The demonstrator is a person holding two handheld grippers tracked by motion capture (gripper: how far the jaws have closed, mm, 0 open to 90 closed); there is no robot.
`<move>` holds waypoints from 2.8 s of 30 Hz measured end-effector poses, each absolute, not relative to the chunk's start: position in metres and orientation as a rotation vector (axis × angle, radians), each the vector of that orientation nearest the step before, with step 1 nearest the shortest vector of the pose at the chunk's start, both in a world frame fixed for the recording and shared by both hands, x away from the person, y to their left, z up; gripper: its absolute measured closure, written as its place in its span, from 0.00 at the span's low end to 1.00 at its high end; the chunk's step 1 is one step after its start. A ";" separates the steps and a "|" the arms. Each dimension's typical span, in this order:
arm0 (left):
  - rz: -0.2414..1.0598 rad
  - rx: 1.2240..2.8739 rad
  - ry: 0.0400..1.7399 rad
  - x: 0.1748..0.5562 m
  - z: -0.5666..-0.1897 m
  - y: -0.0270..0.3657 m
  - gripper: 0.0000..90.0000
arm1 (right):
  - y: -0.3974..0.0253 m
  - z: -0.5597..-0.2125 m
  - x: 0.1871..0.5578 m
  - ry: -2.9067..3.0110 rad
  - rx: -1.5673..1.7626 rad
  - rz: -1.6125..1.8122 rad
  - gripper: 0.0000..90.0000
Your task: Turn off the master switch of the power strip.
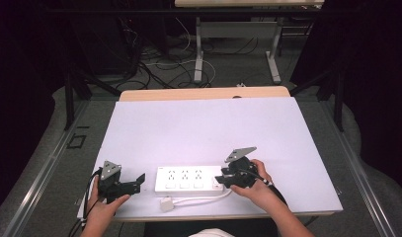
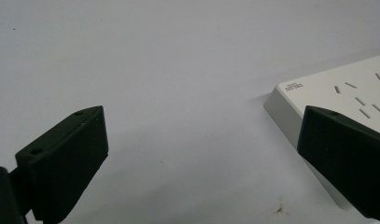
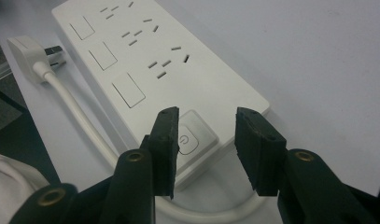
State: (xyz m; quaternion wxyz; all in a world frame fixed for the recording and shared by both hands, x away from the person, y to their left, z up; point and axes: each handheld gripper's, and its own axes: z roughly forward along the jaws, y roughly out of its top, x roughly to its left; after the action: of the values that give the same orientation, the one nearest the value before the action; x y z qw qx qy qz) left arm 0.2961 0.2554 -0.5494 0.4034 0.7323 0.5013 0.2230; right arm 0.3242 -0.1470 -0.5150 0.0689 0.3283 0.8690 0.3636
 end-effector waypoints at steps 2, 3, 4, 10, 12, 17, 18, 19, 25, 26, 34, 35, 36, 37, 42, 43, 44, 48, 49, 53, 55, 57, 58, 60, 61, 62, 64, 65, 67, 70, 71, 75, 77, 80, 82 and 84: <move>0.563 1.849 1.267 0.296 -0.549 0.255 0.02 | -0.148 -0.515 0.325 2.618 0.990 1.097 0.64; 0.564 1.846 1.268 0.296 -0.549 0.255 0.02 | -0.149 -0.514 0.325 2.630 0.990 1.081 0.63; 0.561 1.851 1.267 0.296 -0.549 0.256 0.02 | -0.149 -0.515 0.325 2.616 0.988 1.100 0.62; 0.559 1.848 1.268 0.296 -0.549 0.255 0.02 | -0.152 -0.516 0.326 2.609 0.965 1.101 0.56; 0.560 1.849 1.265 0.297 -0.549 0.255 0.02 | -0.153 -0.516 0.326 2.609 0.969 1.082 0.53; 0.560 1.851 1.263 0.297 -0.549 0.255 0.02 | -0.155 -0.517 0.327 2.575 0.978 1.104 0.49; 0.562 1.852 1.262 0.297 -0.549 0.255 0.02 | -0.157 -0.516 0.327 2.585 0.987 1.096 0.48; 0.562 1.852 1.261 0.298 -0.549 0.255 0.02 | -0.158 -0.516 0.327 2.571 0.992 1.103 0.47; 0.558 1.850 1.265 0.297 -0.549 0.254 0.02 | -0.169 -0.513 0.332 2.502 1.039 1.128 0.44; 0.561 1.849 1.263 0.297 -0.549 0.255 0.02 | -0.169 -0.513 0.332 2.502 1.039 1.128 0.44; 0.566 1.842 1.265 0.297 -0.549 0.255 0.02 | -0.182 -0.510 0.337 2.446 1.089 1.114 0.36; 0.566 1.839 1.266 0.297 -0.549 0.255 0.02 | -0.183 -0.510 0.338 2.430 1.101 1.104 0.34; 0.568 1.840 1.265 0.297 -0.549 0.255 0.02 | -0.185 -0.510 0.338 2.420 1.105 1.111 0.32; 0.567 1.840 1.265 0.297 -0.549 0.255 0.02 | -0.185 -0.510 0.338 2.420 1.105 1.111 0.32; 0.567 1.836 1.267 0.297 -0.548 0.255 0.02 | -0.197 -0.510 0.342 2.366 1.146 1.124 0.22; 0.567 1.835 1.268 0.297 -0.548 0.255 0.02 | -0.199 -0.510 0.343 2.352 1.145 1.127 0.19; 0.567 1.833 1.270 0.296 -0.548 0.256 0.02 | -0.202 -0.509 0.344 2.349 1.148 1.116 0.17; 0.567 1.827 1.270 0.296 -0.548 0.256 0.02 | -0.208 -0.508 0.344 2.300 1.182 1.117 0.17; 0.566 1.825 1.271 0.296 -0.548 0.256 0.02 | -0.213 -0.507 0.345 2.277 1.191 1.107 0.16; 0.564 1.823 1.271 0.297 -0.548 0.256 0.02 | -0.221 -0.507 0.344 2.254 1.219 1.112 0.11; 0.566 1.824 1.272 0.296 -0.548 0.256 0.02 | -0.226 -0.507 0.344 2.233 1.247 1.111 0.05; 0.565 1.825 1.273 0.297 -0.548 0.256 0.02 | -0.235 -0.509 0.344 2.191 1.288 1.118 0.00; 0.564 1.825 1.274 0.297 -0.548 0.256 0.02 | -0.235 -0.509 0.344 2.191 1.288 1.118 0.00; 0.564 1.826 1.274 0.297 -0.548 0.256 0.02 | -0.241 -0.511 0.344 2.177 1.309 1.107 0.00; 0.563 1.826 1.274 0.297 -0.548 0.256 0.02 | -0.243 -0.512 0.344 2.169 1.307 1.105 0.00; 0.563 1.825 1.274 0.297 -0.548 0.256 0.02 | -0.245 -0.513 0.343 2.162 1.311 1.102 0.00; 0.562 1.830 1.271 0.297 -0.548 0.257 0.02 | -0.250 -0.514 0.342 2.148 1.309 1.085 0.00; 0.561 1.830 1.272 0.297 -0.548 0.256 0.02 | -0.252 -0.515 0.341 2.144 1.310 1.086 0.00; 0.562 1.830 1.271 0.297 -0.548 0.256 0.02 | -0.257 -0.515 0.340 2.134 1.319 1.075 0.00; 0.561 1.829 1.270 0.297 -0.548 0.256 0.02 | -0.262 -0.517 0.339 2.122 1.331 1.075 0.00; 0.560 1.829 1.270 0.297 -0.548 0.256 0.02 | -0.263 -0.518 0.338 2.122 1.336 1.073 0.00; 0.561 1.827 1.273 0.296 -0.548 0.257 0.02 | -0.270 -0.519 0.336 2.106 1.334 1.056 0.00; 0.561 1.827 1.273 0.296 -0.548 0.257 0.02 | -0.274 -0.521 0.335 2.103 1.345 1.057 0.00; 0.564 1.824 1.272 0.296 -0.548 0.257 0.02 | -0.278 -0.523 0.334 2.101 1.350 1.043 0.00; 0.561 1.829 1.272 0.296 -0.548 0.257 0.02 | -0.281 -0.524 0.332 2.097 1.355 1.026 0.00; 0.561 1.828 1.273 0.296 -0.548 0.258 0.02 | -0.284 -0.526 0.331 2.096 1.358 1.032 0.00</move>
State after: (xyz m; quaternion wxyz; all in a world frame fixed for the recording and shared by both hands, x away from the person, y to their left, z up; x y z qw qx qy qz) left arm 0.2965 0.2576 -0.5476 0.4098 0.7259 0.5055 0.2229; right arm 0.3312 -0.2844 -0.5263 0.2182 0.4904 0.7570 0.3726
